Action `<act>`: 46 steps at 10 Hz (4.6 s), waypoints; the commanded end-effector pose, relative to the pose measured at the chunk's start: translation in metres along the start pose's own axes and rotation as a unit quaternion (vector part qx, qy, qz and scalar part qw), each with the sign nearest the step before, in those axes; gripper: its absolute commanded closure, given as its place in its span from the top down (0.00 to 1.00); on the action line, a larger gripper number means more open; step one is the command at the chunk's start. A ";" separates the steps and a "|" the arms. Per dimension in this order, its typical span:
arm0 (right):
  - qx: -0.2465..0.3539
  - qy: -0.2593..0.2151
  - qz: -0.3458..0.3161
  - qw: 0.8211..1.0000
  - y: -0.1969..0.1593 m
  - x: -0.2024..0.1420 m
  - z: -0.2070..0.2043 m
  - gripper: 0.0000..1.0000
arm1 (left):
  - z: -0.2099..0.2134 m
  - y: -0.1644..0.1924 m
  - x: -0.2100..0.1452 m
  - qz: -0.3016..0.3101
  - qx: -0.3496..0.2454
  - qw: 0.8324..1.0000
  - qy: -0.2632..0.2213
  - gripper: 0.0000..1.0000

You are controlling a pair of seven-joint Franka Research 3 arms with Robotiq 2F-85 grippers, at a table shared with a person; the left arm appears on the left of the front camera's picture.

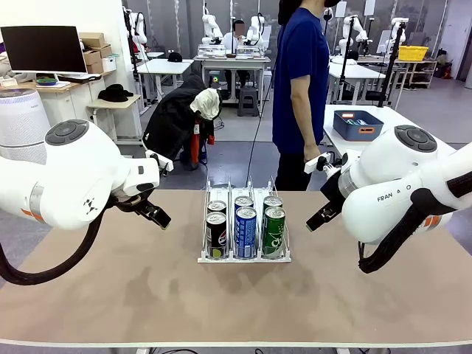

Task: Fill the beverage cans into the dispenser.
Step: Pick up the Pepsi coke handed by the human.

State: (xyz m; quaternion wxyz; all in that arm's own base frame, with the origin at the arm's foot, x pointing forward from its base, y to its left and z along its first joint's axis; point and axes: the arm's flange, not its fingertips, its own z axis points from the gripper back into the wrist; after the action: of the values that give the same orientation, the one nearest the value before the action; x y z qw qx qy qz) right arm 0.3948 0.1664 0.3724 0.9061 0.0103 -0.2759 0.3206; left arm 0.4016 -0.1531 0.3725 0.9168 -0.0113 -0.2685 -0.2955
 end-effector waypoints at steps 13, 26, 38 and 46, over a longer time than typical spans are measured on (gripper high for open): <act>0.159 0.024 -0.035 0.986 -0.061 0.037 0.049 1.00 | 0.041 0.035 0.025 -0.029 -0.103 0.994 0.013 1.00; 0.232 0.034 0.004 0.972 -0.113 0.051 0.134 1.00 | 0.147 0.072 0.061 -0.135 -0.179 0.974 -0.015 1.00; 0.110 -0.053 0.059 0.991 -0.150 0.120 0.281 1.00 | 0.270 0.102 0.104 -0.159 -0.073 0.981 -0.083 1.00; 0.103 -0.085 0.049 0.990 -0.167 0.121 0.305 1.00 | 0.286 0.108 0.106 -0.154 -0.062 0.980 -0.107 1.00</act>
State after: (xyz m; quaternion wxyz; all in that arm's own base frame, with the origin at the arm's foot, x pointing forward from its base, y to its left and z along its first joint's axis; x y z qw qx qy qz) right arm 0.4218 0.0440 0.7198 0.8593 0.1177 -0.3221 0.3796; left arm 0.3929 -0.0688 0.6834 0.8214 -0.0501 -0.3477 -0.4493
